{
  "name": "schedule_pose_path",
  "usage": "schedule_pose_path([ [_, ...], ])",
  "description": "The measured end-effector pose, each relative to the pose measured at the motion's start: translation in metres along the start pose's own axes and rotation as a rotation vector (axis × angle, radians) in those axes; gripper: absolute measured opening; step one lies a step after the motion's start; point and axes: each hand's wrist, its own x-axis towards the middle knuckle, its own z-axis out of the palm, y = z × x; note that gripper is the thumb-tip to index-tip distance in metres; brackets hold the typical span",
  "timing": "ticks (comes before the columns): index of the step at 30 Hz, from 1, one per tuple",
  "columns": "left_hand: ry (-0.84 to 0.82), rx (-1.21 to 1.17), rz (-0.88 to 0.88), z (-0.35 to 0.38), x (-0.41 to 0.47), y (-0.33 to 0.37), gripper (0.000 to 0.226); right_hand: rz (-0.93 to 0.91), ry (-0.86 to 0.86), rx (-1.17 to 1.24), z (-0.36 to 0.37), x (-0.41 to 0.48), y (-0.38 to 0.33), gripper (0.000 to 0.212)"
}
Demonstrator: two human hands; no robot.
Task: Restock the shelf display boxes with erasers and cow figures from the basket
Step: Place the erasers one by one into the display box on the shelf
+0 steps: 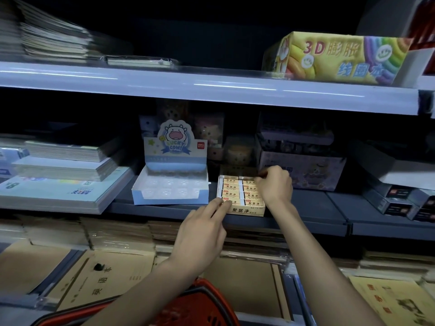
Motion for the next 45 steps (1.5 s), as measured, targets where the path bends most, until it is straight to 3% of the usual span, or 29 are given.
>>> schedule_pose_path([
  [7,-0.010,0.015,0.001,0.000,0.001,0.000,0.053,0.037,0.035,-0.044,0.000,-0.002,-0.003,0.013],
  [10,-0.020,0.010,0.002,0.001,0.002,0.000,0.053,-0.031,0.043,-0.056,-0.003,-0.008,-0.006,0.011],
  [13,-0.016,0.013,0.002,0.001,0.002,0.000,0.052,-0.219,-0.098,-0.015,0.000,-0.016,-0.012,0.015],
  [17,0.004,0.002,0.014,0.001,0.001,0.001,0.053,-0.371,-0.277,-0.157,0.007,-0.023,-0.017,0.034],
  [23,-0.010,0.011,0.026,0.000,0.003,0.001,0.052,-0.325,-0.374,-0.204,0.008,-0.019,-0.015,0.043],
  [39,-0.045,0.021,0.011,-0.002,0.003,0.003,0.055,-0.336,-0.427,-0.273,0.015,-0.018,-0.034,0.047],
  [45,-0.066,0.034,0.017,-0.003,0.004,0.002,0.055,-0.362,-0.361,-0.239,0.012,-0.025,-0.030,0.045],
])
